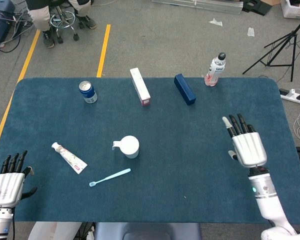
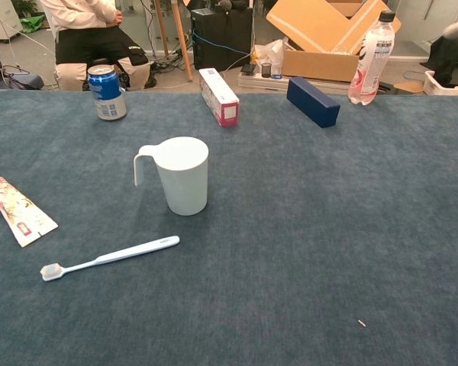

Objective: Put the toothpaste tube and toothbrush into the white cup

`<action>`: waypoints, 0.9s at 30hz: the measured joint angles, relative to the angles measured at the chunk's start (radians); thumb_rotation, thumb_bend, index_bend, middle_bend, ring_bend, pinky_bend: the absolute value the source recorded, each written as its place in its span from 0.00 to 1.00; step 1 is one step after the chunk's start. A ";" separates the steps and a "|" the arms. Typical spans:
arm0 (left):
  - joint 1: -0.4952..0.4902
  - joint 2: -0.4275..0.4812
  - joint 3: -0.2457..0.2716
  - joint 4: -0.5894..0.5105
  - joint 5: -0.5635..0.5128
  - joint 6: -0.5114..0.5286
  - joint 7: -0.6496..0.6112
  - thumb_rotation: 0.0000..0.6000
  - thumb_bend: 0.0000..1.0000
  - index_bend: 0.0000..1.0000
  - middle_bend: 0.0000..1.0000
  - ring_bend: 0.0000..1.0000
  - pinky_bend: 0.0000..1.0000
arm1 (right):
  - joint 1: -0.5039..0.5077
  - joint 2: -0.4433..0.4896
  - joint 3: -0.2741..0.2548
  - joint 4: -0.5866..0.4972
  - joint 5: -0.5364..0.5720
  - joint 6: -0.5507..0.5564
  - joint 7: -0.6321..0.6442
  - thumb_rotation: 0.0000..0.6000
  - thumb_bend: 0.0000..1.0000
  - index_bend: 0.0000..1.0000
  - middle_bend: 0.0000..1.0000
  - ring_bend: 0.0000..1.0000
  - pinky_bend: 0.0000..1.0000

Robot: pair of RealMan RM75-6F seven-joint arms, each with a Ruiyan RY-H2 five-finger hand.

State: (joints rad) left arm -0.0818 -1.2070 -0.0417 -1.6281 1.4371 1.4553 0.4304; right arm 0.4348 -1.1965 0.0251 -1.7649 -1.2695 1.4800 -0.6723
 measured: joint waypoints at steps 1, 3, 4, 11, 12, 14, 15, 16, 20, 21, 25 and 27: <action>0.000 -0.002 0.000 0.001 0.004 0.005 0.000 1.00 0.02 0.47 0.06 0.00 0.00 | -0.026 0.006 -0.009 -0.005 -0.005 0.026 -0.004 1.00 0.00 0.02 0.11 0.03 0.35; -0.001 -0.006 0.000 0.005 0.007 0.009 -0.002 1.00 0.02 0.47 0.06 0.00 0.00 | -0.063 0.012 -0.021 -0.009 -0.015 0.063 -0.002 1.00 0.00 0.02 0.11 0.03 0.35; -0.001 -0.007 -0.001 0.008 0.005 0.009 -0.004 1.00 0.02 0.47 0.06 0.00 0.00 | -0.085 0.014 -0.027 -0.006 -0.025 0.085 0.006 1.00 0.00 0.02 0.11 0.03 0.35; -0.004 -0.009 -0.011 0.021 -0.028 0.001 -0.013 1.00 0.02 0.47 0.06 0.00 0.00 | -0.166 -0.002 -0.040 0.072 -0.085 0.154 0.128 1.00 0.00 0.02 0.11 0.03 0.35; -0.004 -0.009 -0.012 0.022 -0.030 0.000 -0.016 1.00 0.02 0.47 0.06 0.00 0.00 | -0.175 -0.007 -0.039 0.085 -0.091 0.160 0.146 1.00 0.00 0.02 0.11 0.03 0.35; -0.005 -0.006 -0.014 0.024 -0.036 -0.003 -0.024 1.00 0.02 0.47 0.06 0.00 0.00 | -0.193 -0.017 -0.036 0.114 -0.101 0.171 0.189 1.00 0.00 0.02 0.11 0.03 0.35; -0.006 -0.006 -0.014 0.026 -0.039 -0.004 -0.027 1.00 0.02 0.47 0.06 0.00 0.00 | -0.201 -0.022 -0.034 0.127 -0.105 0.174 0.207 1.00 0.00 0.02 0.11 0.03 0.35; -0.006 -0.005 -0.015 0.028 -0.042 -0.006 -0.029 1.00 0.02 0.47 0.06 0.00 0.00 | -0.210 -0.027 -0.032 0.145 -0.109 0.177 0.230 1.00 0.00 0.02 0.11 0.03 0.35; -0.008 -0.008 -0.015 0.036 -0.047 -0.007 -0.032 1.00 0.02 0.47 0.06 0.00 0.00 | -0.234 -0.040 -0.020 0.195 -0.117 0.180 0.299 1.00 0.00 0.02 0.11 0.03 0.35; -0.008 -0.010 -0.016 0.038 -0.047 -0.006 -0.032 1.00 0.02 0.47 0.06 0.00 0.00 | -0.239 -0.042 -0.016 0.203 -0.118 0.179 0.312 1.00 0.00 0.02 0.11 0.03 0.35; -0.010 -0.016 -0.016 0.045 -0.046 -0.004 -0.032 1.00 0.02 0.47 0.06 0.00 0.00 | -0.253 -0.041 -0.002 0.214 -0.133 0.175 0.341 1.00 0.00 0.02 0.11 0.03 0.35; -0.011 -0.018 -0.014 0.047 -0.044 -0.003 -0.031 1.00 0.02 0.47 0.06 0.00 0.00 | -0.259 -0.037 0.002 0.215 -0.142 0.174 0.353 1.00 0.00 0.02 0.11 0.03 0.35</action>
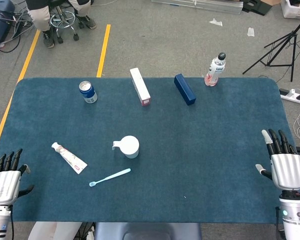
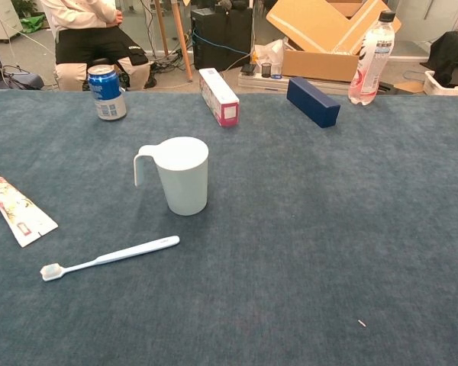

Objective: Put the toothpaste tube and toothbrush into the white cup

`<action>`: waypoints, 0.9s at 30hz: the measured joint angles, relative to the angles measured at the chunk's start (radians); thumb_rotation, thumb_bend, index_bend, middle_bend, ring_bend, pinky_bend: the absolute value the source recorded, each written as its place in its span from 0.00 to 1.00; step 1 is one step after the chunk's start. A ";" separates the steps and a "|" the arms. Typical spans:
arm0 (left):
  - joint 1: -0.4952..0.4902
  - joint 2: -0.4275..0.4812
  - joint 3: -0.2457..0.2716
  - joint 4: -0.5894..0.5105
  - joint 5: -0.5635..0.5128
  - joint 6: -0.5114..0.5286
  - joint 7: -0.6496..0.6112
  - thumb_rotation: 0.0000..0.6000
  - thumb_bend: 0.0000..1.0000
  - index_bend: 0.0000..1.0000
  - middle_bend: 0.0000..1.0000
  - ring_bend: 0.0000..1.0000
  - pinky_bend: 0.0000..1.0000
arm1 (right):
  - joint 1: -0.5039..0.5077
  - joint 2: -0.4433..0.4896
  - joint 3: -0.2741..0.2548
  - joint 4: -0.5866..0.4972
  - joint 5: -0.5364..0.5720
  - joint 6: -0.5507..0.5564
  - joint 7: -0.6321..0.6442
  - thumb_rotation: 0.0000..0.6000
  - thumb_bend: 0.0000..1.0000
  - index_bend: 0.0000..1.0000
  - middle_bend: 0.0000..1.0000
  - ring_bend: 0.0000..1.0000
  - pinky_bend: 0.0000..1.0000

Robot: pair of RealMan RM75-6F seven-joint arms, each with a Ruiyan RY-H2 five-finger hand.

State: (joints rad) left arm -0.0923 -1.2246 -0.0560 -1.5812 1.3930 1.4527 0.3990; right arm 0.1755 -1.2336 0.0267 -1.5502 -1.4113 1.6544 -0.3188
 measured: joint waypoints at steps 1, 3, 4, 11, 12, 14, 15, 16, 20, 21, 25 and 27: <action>0.000 0.000 0.002 0.000 0.002 0.001 0.000 1.00 0.02 0.47 0.06 0.00 0.00 | -0.005 0.004 0.005 0.000 -0.004 0.000 0.008 1.00 0.00 0.02 0.11 0.03 0.35; 0.000 0.002 0.005 -0.003 0.007 0.001 0.002 1.00 0.02 0.47 0.06 0.00 0.00 | -0.012 0.010 0.012 -0.002 -0.008 0.000 0.016 1.00 0.00 0.02 0.11 0.03 0.35; 0.000 0.003 0.008 -0.003 0.010 0.001 0.004 1.00 0.02 0.47 0.06 0.00 0.00 | -0.015 0.013 0.017 -0.004 -0.010 0.000 0.020 1.00 0.00 0.02 0.11 0.03 0.35; -0.005 0.006 0.007 -0.006 -0.006 -0.015 -0.004 1.00 0.02 0.47 0.06 0.00 0.00 | -0.020 0.020 0.040 0.003 -0.001 -0.025 0.041 1.00 0.00 0.02 0.11 0.03 0.35; -0.005 0.007 0.006 -0.005 -0.010 -0.016 -0.005 1.00 0.02 0.47 0.06 0.00 0.00 | -0.019 0.021 0.044 0.005 0.004 -0.033 0.043 1.00 0.00 0.02 0.11 0.03 0.35; -0.007 0.007 0.001 -0.003 -0.018 -0.017 -0.008 1.00 0.02 0.47 0.06 0.00 0.00 | -0.018 0.023 0.053 0.007 0.015 -0.050 0.049 1.00 0.00 0.02 0.11 0.03 0.35; -0.007 0.007 0.000 -0.003 -0.020 -0.017 -0.009 1.00 0.02 0.47 0.06 0.00 0.00 | -0.018 0.024 0.056 0.008 0.017 -0.056 0.052 1.00 0.00 0.02 0.11 0.03 0.35; -0.007 0.007 0.000 -0.003 -0.020 -0.017 -0.010 1.00 0.02 0.47 0.06 0.00 0.00 | -0.018 0.025 0.059 0.008 0.017 -0.060 0.056 1.00 0.00 0.02 0.11 0.03 0.35; -0.007 0.005 0.005 -0.004 -0.013 -0.014 -0.009 1.00 0.02 0.47 0.06 0.00 0.00 | -0.022 0.029 0.063 0.007 0.006 -0.065 0.066 1.00 0.00 0.02 0.11 0.03 0.35; -0.007 0.004 0.006 -0.003 -0.013 -0.014 -0.008 1.00 0.02 0.47 0.06 0.00 0.00 | -0.023 0.030 0.065 0.007 0.005 -0.066 0.068 1.00 0.00 0.02 0.11 0.03 0.35; -0.008 0.000 0.008 0.003 -0.015 -0.017 -0.011 1.00 0.02 0.47 0.06 0.00 0.00 | -0.025 0.033 0.070 0.006 0.005 -0.078 0.075 1.00 0.00 0.02 0.11 0.03 0.35; -0.010 -0.001 0.008 0.004 -0.012 -0.018 -0.012 1.00 0.02 0.47 0.06 0.00 0.00 | -0.027 0.036 0.073 0.003 0.005 -0.080 0.080 1.00 0.00 0.02 0.11 0.03 0.35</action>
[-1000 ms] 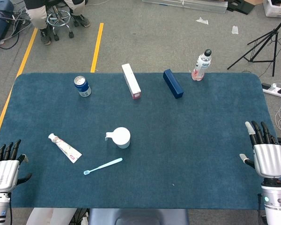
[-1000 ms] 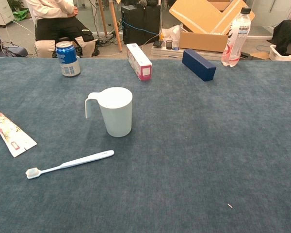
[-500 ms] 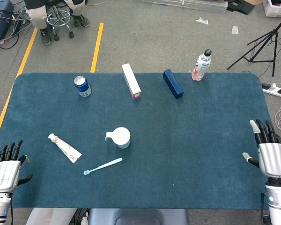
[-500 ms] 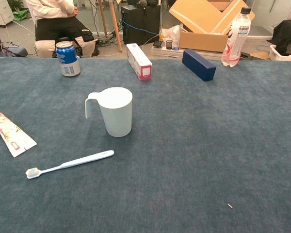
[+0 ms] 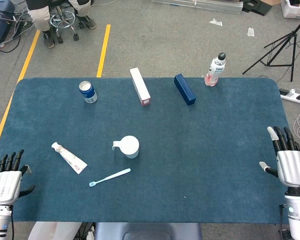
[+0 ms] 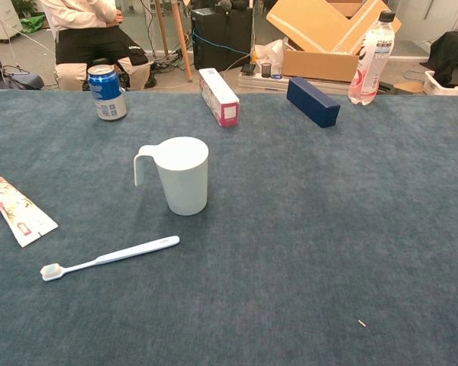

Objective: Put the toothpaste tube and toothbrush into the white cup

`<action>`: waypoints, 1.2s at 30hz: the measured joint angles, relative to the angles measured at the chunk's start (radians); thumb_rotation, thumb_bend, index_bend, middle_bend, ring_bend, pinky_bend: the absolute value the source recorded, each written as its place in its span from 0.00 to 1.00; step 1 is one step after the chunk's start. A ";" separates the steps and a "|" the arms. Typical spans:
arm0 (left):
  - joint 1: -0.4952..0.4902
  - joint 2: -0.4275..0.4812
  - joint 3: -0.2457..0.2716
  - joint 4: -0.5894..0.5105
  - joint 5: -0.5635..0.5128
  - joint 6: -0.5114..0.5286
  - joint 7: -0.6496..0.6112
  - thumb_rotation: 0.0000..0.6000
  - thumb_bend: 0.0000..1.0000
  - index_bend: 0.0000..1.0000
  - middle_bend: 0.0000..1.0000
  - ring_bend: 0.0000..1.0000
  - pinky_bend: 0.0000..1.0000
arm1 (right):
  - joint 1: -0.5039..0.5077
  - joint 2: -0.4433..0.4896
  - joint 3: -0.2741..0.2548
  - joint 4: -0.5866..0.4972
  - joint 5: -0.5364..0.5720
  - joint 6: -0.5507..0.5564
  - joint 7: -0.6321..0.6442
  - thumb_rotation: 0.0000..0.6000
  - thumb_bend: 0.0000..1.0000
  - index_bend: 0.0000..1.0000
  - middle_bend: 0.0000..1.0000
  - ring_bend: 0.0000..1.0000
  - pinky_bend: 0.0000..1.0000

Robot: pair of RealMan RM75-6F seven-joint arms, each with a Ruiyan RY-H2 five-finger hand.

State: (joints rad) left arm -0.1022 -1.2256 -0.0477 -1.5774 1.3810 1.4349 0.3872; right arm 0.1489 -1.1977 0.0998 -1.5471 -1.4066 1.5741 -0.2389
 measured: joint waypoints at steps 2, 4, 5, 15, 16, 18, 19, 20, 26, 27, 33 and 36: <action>-0.003 -0.001 0.000 0.000 0.005 0.000 -0.001 1.00 0.02 0.47 0.06 0.00 0.00 | -0.003 0.004 0.003 -0.003 -0.003 0.001 0.005 1.00 0.00 0.02 0.11 0.03 0.35; -0.008 -0.004 0.000 0.001 0.014 -0.001 -0.002 1.00 0.02 0.47 0.06 0.00 0.00 | -0.007 0.007 0.007 -0.007 -0.006 0.006 0.010 1.00 0.00 0.02 0.11 0.03 0.35; -0.011 -0.004 0.000 0.002 0.017 -0.003 -0.001 1.00 0.02 0.47 0.06 0.00 0.00 | -0.009 0.009 0.008 -0.008 -0.008 0.006 0.013 1.00 0.00 0.02 0.11 0.03 0.35; -0.018 0.000 0.000 -0.011 0.014 -0.006 0.010 1.00 0.02 0.47 0.06 0.00 0.00 | -0.016 0.017 0.014 -0.014 -0.023 -0.002 0.029 1.00 0.00 0.02 0.11 0.03 0.35; -0.017 -0.002 -0.001 -0.007 0.013 -0.005 0.006 1.00 0.02 0.47 0.06 0.00 0.00 | -0.015 0.017 0.015 -0.014 -0.023 -0.005 0.028 1.00 0.00 0.02 0.11 0.03 0.35; -0.015 -0.004 0.000 0.000 0.014 -0.003 -0.003 1.00 0.02 0.47 0.06 0.00 0.00 | -0.015 0.016 0.016 -0.013 -0.024 -0.009 0.025 1.00 0.00 0.02 0.11 0.03 0.35; -0.014 -0.005 0.000 0.004 0.014 -0.001 -0.009 1.00 0.02 0.47 0.06 0.00 0.00 | -0.015 0.014 0.016 -0.012 -0.024 -0.011 0.022 1.00 0.00 0.02 0.11 0.03 0.35; -0.013 -0.006 0.001 0.008 0.014 0.000 -0.015 1.00 0.02 0.47 0.06 0.00 0.00 | -0.015 0.013 0.016 -0.012 -0.024 -0.012 0.020 1.00 0.00 0.02 0.11 0.03 0.35; -0.008 -0.003 0.002 0.019 0.010 0.002 -0.036 1.00 0.02 0.47 0.06 0.00 0.00 | -0.014 0.007 0.018 -0.011 -0.025 -0.024 0.010 1.00 0.00 0.02 0.11 0.03 0.35; -0.008 -0.002 0.002 0.018 0.012 0.002 -0.036 1.00 0.02 0.47 0.06 0.00 0.00 | -0.014 0.007 0.019 -0.011 -0.025 -0.026 0.009 1.00 0.00 0.02 0.11 0.03 0.35; -0.023 0.002 0.003 0.004 0.030 -0.005 -0.013 1.00 0.02 0.47 0.06 0.00 0.00 | -0.016 0.009 0.021 -0.014 -0.032 -0.026 0.014 1.00 0.00 0.02 0.11 0.03 0.35; -0.043 0.011 0.003 -0.018 0.048 -0.021 0.020 1.00 0.02 0.47 0.06 0.00 0.00 | -0.018 0.012 0.022 -0.017 -0.038 -0.023 0.019 1.00 0.00 0.02 0.11 0.03 0.35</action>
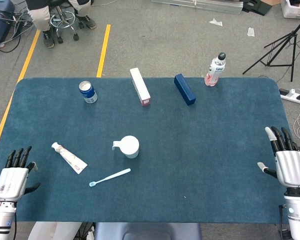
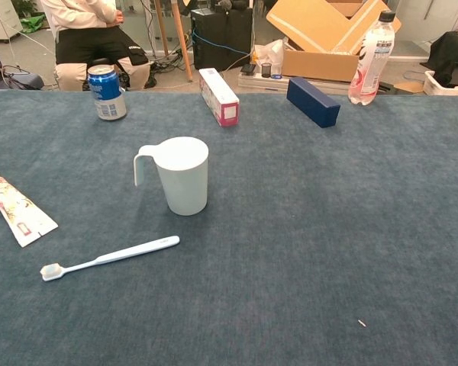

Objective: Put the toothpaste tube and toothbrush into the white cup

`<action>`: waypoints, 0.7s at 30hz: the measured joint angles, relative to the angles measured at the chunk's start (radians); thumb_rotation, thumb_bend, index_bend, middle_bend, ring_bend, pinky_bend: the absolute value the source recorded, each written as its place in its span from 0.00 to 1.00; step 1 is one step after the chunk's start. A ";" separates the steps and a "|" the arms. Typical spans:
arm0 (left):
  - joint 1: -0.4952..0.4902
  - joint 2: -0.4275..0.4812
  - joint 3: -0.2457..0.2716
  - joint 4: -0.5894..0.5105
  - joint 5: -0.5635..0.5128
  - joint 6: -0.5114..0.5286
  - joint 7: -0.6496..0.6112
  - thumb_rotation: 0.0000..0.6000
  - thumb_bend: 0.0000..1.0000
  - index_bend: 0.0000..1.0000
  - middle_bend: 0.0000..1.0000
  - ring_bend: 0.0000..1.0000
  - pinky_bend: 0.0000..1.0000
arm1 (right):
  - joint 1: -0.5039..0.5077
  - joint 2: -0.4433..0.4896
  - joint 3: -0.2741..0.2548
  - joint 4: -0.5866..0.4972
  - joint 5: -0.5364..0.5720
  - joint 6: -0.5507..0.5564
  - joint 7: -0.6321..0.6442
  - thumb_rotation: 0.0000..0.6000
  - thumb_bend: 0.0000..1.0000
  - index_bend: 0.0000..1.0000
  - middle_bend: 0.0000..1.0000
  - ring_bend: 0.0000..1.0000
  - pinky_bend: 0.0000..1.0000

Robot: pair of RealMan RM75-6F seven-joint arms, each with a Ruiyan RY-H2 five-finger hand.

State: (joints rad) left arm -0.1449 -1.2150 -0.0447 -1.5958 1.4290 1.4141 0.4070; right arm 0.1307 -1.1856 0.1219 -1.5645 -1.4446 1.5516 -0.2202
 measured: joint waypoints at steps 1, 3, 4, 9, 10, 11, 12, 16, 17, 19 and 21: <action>-0.011 0.004 0.000 -0.011 0.006 -0.011 0.011 1.00 0.02 0.47 0.06 0.00 0.00 | -0.001 0.001 0.000 -0.001 -0.002 0.001 0.002 1.00 0.00 0.02 0.11 0.03 0.35; -0.027 0.011 -0.001 -0.023 0.012 -0.033 0.018 1.00 0.02 0.47 0.05 0.00 0.00 | -0.002 0.003 0.000 -0.003 -0.006 0.001 0.004 1.00 0.00 0.02 0.11 0.03 0.35; -0.039 0.016 -0.003 -0.029 0.014 -0.051 0.020 1.00 0.02 0.47 0.05 0.00 0.00 | -0.002 0.004 0.000 -0.004 -0.008 0.001 0.006 1.00 0.00 0.02 0.11 0.03 0.35; -0.104 0.036 -0.012 -0.035 0.012 -0.152 0.022 1.00 0.02 0.47 0.03 0.00 0.00 | -0.002 0.007 -0.002 -0.008 -0.014 -0.006 0.012 1.00 0.00 0.02 0.11 0.03 0.35; -0.118 0.040 -0.014 -0.034 0.011 -0.171 0.021 1.00 0.02 0.47 0.02 0.00 0.00 | -0.002 0.007 -0.002 -0.008 -0.016 -0.006 0.012 1.00 0.00 0.02 0.11 0.03 0.35; -0.133 0.043 -0.016 -0.033 0.011 -0.191 0.021 1.00 0.02 0.47 0.02 0.00 0.00 | -0.003 0.008 -0.003 -0.009 -0.018 -0.006 0.013 1.00 0.00 0.02 0.11 0.03 0.35; -0.148 0.046 -0.019 -0.030 0.012 -0.209 0.019 1.00 0.02 0.46 0.01 0.00 0.00 | -0.003 0.008 -0.003 -0.009 -0.019 -0.006 0.015 1.00 0.00 0.02 0.11 0.03 0.35; -0.212 0.050 -0.028 0.003 0.029 -0.266 0.016 1.00 0.02 0.44 0.00 0.00 0.00 | -0.005 0.010 -0.001 -0.012 -0.019 -0.007 0.017 1.00 0.00 0.02 0.11 0.03 0.35; -0.223 0.048 -0.029 0.013 0.035 -0.275 0.016 1.00 0.02 0.43 0.00 0.00 0.00 | -0.005 0.011 -0.001 -0.012 -0.019 -0.008 0.018 1.00 0.00 0.02 0.11 0.03 0.35; -0.247 0.041 -0.031 0.030 0.043 -0.296 0.018 1.00 0.02 0.43 0.00 0.00 0.00 | -0.005 0.011 0.000 -0.011 -0.018 -0.010 0.019 1.00 0.00 0.02 0.11 0.03 0.35; -0.263 0.035 -0.032 0.038 0.044 -0.316 0.024 1.00 0.02 0.42 0.00 0.00 0.00 | -0.005 0.011 0.000 -0.011 -0.019 -0.012 0.020 1.00 0.00 0.02 0.11 0.03 0.35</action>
State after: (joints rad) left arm -0.4083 -1.1805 -0.0771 -1.5579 1.4732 1.0980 0.4307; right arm 0.1261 -1.1741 0.1214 -1.5757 -1.4636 1.5394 -0.2004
